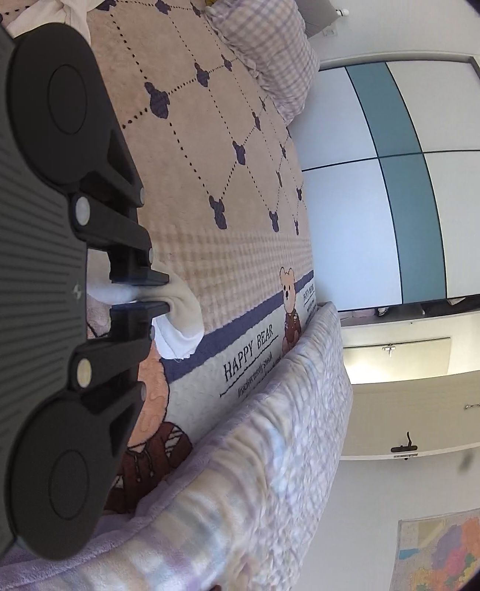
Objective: Fold clothes
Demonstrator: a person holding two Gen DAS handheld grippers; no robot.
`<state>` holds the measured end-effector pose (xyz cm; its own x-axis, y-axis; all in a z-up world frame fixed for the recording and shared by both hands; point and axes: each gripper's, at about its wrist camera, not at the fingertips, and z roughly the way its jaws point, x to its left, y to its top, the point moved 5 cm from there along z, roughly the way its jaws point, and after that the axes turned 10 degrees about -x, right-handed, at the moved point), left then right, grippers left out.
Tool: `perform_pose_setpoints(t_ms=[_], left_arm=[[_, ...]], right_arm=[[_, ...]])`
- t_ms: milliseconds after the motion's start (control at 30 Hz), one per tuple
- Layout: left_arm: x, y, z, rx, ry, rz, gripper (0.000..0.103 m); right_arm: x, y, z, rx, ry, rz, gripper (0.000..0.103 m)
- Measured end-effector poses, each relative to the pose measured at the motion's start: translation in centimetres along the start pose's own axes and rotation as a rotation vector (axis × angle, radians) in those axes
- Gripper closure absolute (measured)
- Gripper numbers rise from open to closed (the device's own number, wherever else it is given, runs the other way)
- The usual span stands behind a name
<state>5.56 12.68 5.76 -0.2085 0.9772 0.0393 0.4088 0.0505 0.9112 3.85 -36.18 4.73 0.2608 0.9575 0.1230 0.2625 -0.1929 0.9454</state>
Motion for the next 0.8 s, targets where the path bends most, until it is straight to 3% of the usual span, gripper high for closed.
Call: perform_pose_setpoints(t_ms=[67, 200, 300, 433, 567, 700, 800], left_arm=[[0.1, -0.5, 0.4, 0.032, -0.006, -0.014, 0.096], [0.7, -0.8, 0.3, 0.056, -0.016, -0.027, 0.093], [0.8, -1.0, 0.0, 0.064, -0.029, -0.02, 0.085], [1.0, -1.8, -0.1, 0.115, -0.098, -0.032, 0.056], [0.9, -3.0, -1.2, 0.151, -0.185, 0.011, 0.035], [2.3, -4.7, -1.2, 0.193, -0.207, 0.013, 0.03], [2.1, -5.0, -0.9, 0.195, -0.296, -0.032, 0.023]], right_arm=[[-0.6, -0.1, 0.0, 0.0, -0.013, 0.032, 0.092], [-1.1, 1.4, -1.6, -0.091, -0.005, 0.1, 0.092], [-1.3, 2.7, -2.9, -0.154, 0.003, 0.129, 0.093], [-1.9, 4.5, -5.7, -0.269, 0.022, 0.163, 0.093], [-2.3, 5.6, -7.4, -0.324, 0.036, 0.154, 0.093], [-4.2, 5.1, -7.4, -0.332, -0.01, 0.224, 0.093], [-5.5, 5.1, -7.7, -0.342, -0.008, 0.304, 0.093]])
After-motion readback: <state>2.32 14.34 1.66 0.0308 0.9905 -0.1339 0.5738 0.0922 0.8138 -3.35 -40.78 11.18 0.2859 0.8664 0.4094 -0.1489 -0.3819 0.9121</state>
